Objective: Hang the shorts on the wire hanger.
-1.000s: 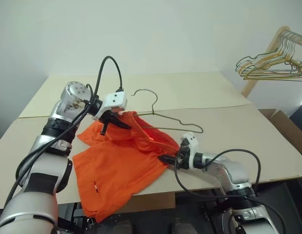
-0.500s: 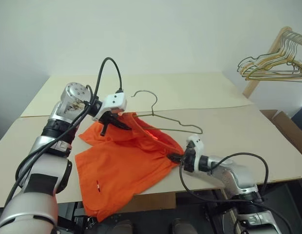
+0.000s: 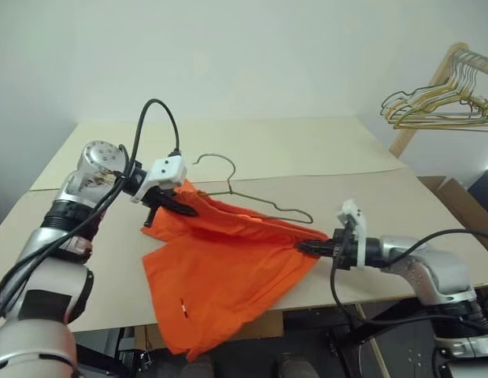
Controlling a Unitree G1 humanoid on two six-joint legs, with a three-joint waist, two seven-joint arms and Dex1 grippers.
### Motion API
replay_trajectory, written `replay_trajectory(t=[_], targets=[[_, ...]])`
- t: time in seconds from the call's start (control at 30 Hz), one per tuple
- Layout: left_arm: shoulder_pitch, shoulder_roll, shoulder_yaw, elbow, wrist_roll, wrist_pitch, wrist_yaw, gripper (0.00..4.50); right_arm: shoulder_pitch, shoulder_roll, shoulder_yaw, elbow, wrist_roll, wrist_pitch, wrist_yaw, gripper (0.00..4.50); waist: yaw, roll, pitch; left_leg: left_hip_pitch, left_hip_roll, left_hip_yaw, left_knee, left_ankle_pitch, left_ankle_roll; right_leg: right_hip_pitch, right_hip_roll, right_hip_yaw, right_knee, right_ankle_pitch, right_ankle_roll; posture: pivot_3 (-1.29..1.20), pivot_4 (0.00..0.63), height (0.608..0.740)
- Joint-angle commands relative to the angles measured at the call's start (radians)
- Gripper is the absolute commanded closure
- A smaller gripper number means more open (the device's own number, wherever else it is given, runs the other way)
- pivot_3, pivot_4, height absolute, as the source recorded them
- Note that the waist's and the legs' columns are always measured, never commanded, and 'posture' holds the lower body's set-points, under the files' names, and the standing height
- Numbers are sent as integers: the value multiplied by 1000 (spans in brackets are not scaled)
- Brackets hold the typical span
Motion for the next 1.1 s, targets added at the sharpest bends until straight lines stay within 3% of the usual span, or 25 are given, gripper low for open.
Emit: replay_trajectory(t=[0.03,0.17,0.57,0.7,0.9,1.1], targets=[[-5,90,-7,-15,-90,19,-3,4500,-13,-62,-36,53,-25,-22,29,4458,4,0,0,0,0,0,0,0,0,0,0,0,0,0,0,36,0,740],[1,103,-34,-9,-72,-19,-3,4500,-34,-74,-25,80,-33,-35,49,4458,11,0,0,0,0,0,0,0,0,0,0,0,0,0,0,40,0,740],[34,82,-6,-56,-206,9,-3,4500,-42,-71,1,88,-50,-49,56,4458,23,0,0,-1,0,1,1,0,0,0,0,0,0,0,0,36,0,740],[29,77,-17,-41,-180,-13,-3,4500,-36,-78,-4,81,-52,-49,60,4458,23,0,0,0,0,2,1,0,0,0,0,0,0,0,0,33,0,740],[10,36,2,49,33,-60,53,4500,-39,-90,-10,95,-57,-62,70,4458,25,0,0,0,-1,2,1,0,0,0,0,0,0,0,0,30,0,740],[-1,10,20,68,119,-19,77,4500,-35,-105,-9,91,-63,-84,86,4458,24,0,0,-1,-1,2,1,0,0,0,0,0,0,0,0,29,0,740]])
